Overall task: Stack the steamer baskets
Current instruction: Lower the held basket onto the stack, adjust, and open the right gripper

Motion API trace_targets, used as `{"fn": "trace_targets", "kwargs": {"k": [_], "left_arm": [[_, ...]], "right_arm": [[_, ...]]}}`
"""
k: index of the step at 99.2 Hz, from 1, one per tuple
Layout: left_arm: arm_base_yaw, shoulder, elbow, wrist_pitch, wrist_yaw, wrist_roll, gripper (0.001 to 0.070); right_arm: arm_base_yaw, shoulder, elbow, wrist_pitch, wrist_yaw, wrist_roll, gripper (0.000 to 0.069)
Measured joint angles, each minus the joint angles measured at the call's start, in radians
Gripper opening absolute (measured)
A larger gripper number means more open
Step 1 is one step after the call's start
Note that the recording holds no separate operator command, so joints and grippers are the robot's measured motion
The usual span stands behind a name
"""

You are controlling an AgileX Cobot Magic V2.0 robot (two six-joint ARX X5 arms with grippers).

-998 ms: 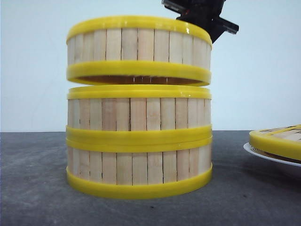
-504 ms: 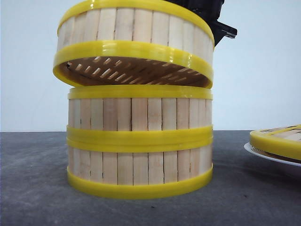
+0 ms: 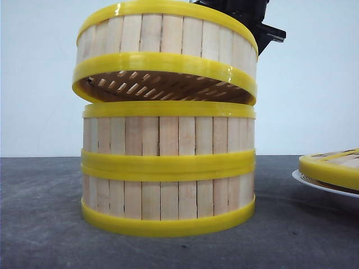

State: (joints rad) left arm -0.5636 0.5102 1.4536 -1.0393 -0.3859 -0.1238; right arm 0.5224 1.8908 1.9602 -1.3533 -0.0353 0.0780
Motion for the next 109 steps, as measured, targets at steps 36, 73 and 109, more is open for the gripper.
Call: {"fn": "trace_targets", "kwargs": {"k": [36,73,109], "left_arm": [[0.0,0.0,0.0,0.0,0.0,0.0,0.0634],[0.0,0.0,0.0,0.0,0.0,0.0,0.0634],[0.0,0.0,0.0,0.001,0.0,0.0,0.0634]], "right_arm": [[-0.02,0.001,0.075,0.0,0.032,-0.015,0.0024],[-0.008,0.002,0.075,0.0,-0.03,-0.019,0.0024],[0.0,0.018,0.075,0.0,-0.045,-0.019,0.0024]]}}
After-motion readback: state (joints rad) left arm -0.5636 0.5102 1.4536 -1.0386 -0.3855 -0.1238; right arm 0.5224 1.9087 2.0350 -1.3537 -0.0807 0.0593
